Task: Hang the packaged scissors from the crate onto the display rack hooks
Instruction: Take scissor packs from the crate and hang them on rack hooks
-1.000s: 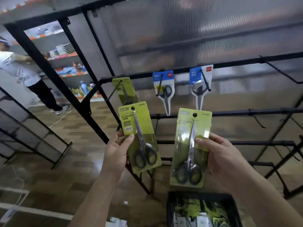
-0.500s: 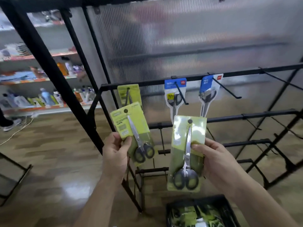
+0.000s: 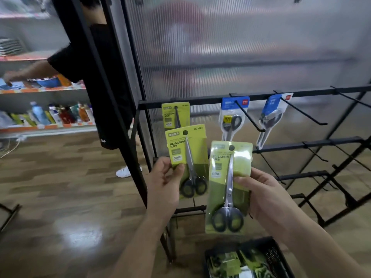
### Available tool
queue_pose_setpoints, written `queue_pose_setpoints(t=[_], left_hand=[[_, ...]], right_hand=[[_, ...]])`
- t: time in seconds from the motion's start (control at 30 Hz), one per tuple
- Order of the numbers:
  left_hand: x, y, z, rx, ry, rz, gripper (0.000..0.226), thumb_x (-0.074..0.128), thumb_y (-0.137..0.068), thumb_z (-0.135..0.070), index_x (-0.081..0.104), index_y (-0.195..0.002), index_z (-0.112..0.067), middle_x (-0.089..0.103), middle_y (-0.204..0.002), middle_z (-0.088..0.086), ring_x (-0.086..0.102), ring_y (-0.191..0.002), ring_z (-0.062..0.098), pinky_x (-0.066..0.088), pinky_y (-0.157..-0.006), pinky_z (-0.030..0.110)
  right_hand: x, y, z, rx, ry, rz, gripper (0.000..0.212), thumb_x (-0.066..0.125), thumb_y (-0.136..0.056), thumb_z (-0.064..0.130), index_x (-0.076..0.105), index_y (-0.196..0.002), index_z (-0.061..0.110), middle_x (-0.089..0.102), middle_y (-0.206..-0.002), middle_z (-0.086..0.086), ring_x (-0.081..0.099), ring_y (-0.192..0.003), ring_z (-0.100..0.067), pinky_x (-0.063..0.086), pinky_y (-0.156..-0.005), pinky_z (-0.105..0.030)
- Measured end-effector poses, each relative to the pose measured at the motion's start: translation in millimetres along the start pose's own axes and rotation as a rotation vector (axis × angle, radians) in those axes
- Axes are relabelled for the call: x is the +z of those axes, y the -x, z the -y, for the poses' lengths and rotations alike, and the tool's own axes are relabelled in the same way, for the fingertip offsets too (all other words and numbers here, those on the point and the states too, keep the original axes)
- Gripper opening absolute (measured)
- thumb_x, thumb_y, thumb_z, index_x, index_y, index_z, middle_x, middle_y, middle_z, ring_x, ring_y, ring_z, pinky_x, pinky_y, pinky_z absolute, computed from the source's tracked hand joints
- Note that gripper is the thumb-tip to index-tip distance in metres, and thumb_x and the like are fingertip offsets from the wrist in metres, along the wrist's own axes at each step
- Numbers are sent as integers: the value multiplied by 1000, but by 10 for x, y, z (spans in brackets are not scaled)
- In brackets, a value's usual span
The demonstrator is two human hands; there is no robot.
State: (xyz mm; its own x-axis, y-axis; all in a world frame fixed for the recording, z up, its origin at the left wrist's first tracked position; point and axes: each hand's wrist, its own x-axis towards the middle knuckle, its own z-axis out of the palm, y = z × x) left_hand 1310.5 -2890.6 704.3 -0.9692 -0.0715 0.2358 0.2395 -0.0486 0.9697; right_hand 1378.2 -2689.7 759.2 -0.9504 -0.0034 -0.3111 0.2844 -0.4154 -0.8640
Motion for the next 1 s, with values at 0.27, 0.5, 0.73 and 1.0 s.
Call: queue_pose_setpoints(t=[0.27, 0.5, 0.73, 1.0], left_hand=[[-63, -70, 74, -43, 25, 30, 14, 65, -97, -7, 67, -95, -21, 74, -96, 6, 68, -88, 25, 52, -78, 31], [-102, -72, 142, -59, 8, 44, 12, 65, -98, -8, 68, -100, -19, 76, -97, 2, 69, -90, 25, 53, -80, 38], [-132, -105, 200, -79, 4, -6, 11, 63, -97, -2, 66, -93, -12, 72, -85, 4, 61, -73, 8, 46, -65, 15], [-70, -591, 310, -246, -159, -82, 2, 67, -99, -27, 65, -99, -25, 71, -98, -6, 69, -94, 14, 57, -84, 34]], right_hand=[[17, -31, 54, -12, 29, -21, 30, 53, -99, 3, 67, -125, 6, 74, -113, -22, 75, -87, -34, 62, -59, -37], [63, -134, 53, -32, 44, -39, 30, 53, -98, 1, 70, -121, 6, 74, -115, -21, 74, -91, -36, 64, -65, -41], [154, -184, 43, -49, 127, -18, 31, 54, -98, 1, 77, -113, 14, 75, -116, -17, 73, -103, -39, 64, -77, -45], [339, -196, -45, -122, 259, -3, 27, 63, -89, 17, 75, -113, 12, 77, -113, -7, 74, -105, -26, 57, -85, -37]])
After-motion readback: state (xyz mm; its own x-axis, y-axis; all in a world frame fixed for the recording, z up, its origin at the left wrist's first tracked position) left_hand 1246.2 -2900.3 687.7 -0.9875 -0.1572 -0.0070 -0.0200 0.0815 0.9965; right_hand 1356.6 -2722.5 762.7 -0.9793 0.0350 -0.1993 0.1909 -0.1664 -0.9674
